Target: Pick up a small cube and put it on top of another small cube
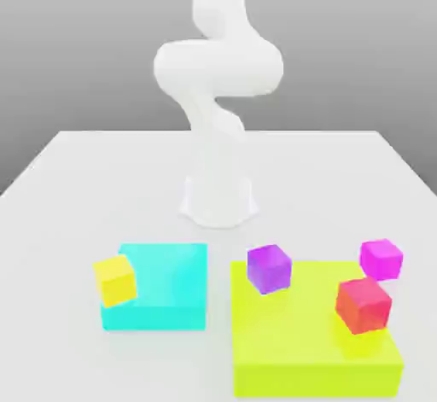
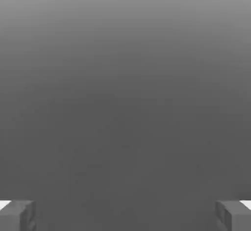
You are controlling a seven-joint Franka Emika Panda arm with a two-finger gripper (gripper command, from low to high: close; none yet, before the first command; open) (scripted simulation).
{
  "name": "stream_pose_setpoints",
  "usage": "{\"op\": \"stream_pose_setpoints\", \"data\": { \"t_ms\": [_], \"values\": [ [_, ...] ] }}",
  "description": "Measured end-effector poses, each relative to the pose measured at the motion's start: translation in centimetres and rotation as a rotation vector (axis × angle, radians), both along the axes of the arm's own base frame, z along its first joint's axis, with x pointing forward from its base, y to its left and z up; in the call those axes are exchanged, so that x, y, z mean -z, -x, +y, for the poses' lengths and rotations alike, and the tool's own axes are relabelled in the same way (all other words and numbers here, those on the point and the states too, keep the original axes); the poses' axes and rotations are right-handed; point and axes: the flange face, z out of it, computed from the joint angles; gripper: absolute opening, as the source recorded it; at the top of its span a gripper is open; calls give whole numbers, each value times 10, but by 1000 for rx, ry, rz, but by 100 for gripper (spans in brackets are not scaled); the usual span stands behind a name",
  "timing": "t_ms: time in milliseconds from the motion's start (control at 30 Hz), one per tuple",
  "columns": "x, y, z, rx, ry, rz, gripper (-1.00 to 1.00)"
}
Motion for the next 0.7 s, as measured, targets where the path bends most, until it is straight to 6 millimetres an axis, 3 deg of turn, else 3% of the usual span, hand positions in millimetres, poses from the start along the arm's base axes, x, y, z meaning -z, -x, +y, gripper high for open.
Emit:
{"op": "stream_pose_setpoints", "data": {
  "t_ms": [133,200,300,400,533,667,700],
  "values": [
    [99,-30,78,-47,-5,146,0],
    [149,-31,114,-70,-2,216,0],
    [224,-18,164,-103,8,323,0],
    [299,14,208,-136,26,432,0],
    [388,77,247,-176,59,573,0],
    [455,155,268,-228,104,694,0],
    [464,157,267,-220,102,704,0]
  ]
}}
